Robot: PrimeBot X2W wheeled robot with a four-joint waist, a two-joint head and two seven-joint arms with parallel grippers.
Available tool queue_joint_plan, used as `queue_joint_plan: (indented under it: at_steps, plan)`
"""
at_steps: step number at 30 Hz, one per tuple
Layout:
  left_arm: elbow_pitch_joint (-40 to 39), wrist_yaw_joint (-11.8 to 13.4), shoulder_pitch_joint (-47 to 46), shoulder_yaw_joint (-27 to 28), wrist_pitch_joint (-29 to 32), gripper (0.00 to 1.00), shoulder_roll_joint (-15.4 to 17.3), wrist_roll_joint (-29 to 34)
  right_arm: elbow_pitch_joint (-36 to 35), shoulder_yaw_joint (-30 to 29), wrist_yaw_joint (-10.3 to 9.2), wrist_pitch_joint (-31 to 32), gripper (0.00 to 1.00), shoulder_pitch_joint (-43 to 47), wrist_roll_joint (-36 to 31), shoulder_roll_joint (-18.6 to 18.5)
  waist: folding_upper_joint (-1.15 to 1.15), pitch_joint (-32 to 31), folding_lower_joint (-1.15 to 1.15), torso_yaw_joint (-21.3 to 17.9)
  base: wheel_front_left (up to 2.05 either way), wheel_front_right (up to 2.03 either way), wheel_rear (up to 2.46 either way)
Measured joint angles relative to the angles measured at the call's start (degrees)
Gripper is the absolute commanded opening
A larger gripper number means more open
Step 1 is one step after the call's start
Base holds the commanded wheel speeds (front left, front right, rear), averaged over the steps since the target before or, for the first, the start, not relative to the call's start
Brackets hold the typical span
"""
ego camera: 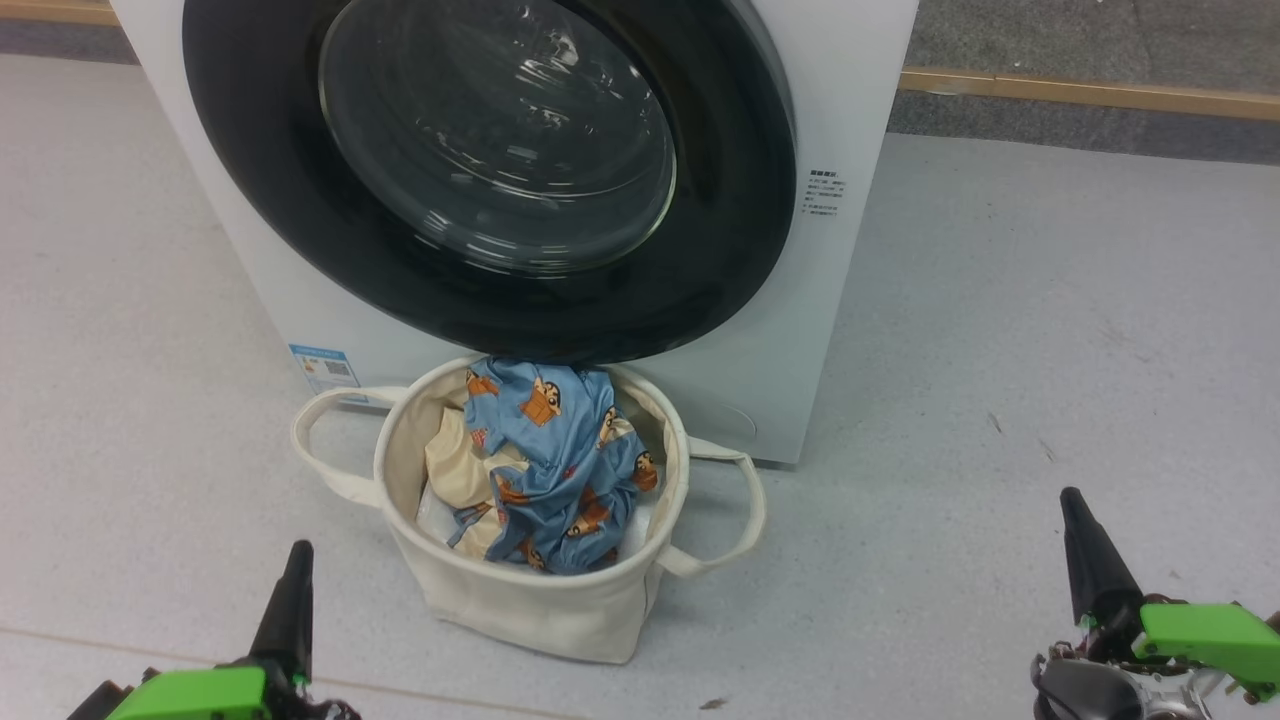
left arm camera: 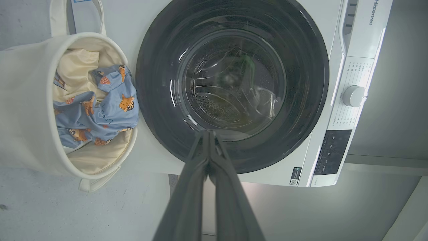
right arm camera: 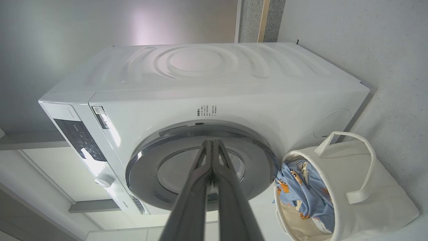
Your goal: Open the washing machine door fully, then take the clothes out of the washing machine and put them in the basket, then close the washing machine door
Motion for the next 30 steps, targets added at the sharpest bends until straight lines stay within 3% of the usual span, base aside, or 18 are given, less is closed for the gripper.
queue_joint_plan:
  at_steps: [30]
  plan:
    - [0.0, 0.0, 0.0, 0.0, 0.0, 0.0, 0.0, 0.0, 0.0, 0.0, 0.0, 0.0, 0.0, 0.0, 0.01, 0.0, 0.0, 0.0, 0.0, 0.0, 0.0, 0.0, 0.0]
